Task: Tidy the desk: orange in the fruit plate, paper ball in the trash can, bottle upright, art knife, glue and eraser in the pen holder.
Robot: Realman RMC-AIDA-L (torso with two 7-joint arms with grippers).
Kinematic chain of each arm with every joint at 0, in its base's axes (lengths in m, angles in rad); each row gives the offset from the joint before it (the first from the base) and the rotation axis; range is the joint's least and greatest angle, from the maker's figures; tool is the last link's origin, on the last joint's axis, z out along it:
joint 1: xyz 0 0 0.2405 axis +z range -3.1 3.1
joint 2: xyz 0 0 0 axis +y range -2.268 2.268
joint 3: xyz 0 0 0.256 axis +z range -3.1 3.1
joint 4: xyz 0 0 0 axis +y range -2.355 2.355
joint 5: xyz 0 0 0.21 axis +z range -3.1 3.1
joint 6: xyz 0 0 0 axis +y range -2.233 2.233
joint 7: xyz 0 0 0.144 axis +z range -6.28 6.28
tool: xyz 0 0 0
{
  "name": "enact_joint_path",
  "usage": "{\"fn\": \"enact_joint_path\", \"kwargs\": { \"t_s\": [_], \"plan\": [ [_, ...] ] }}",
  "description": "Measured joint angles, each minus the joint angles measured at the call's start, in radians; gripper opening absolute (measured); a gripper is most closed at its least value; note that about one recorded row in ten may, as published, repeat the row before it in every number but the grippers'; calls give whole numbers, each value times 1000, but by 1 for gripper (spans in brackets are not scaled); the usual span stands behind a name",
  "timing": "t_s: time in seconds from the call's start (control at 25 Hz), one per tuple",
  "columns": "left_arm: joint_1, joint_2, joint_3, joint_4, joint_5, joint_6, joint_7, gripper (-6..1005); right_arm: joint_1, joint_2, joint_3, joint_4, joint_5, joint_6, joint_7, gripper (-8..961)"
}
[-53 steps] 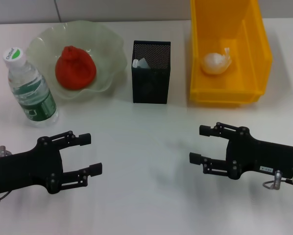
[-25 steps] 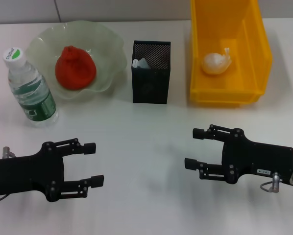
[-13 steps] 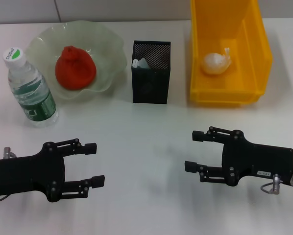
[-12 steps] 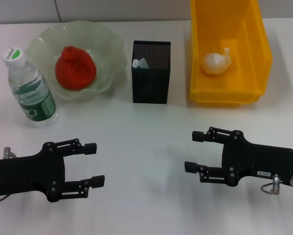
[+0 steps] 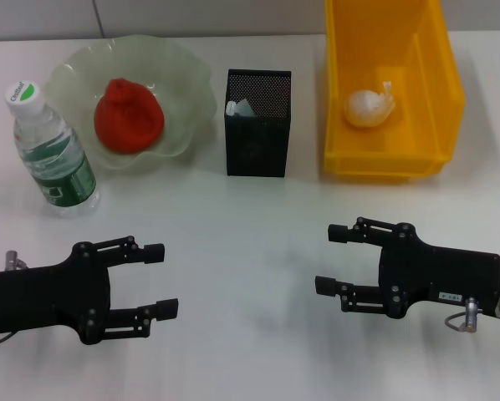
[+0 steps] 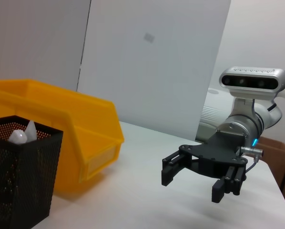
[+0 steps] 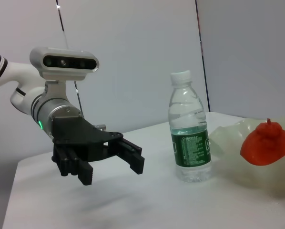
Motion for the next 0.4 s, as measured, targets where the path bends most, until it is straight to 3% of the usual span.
{"fn": "enact_joint_path", "kwargs": {
  "t_s": [0.4],
  "plan": [
    [-2, -3, 0, 1, 0, -2, 5, 783, 0, 0, 0, 0, 0, 3, 0, 768]
  ]
}}
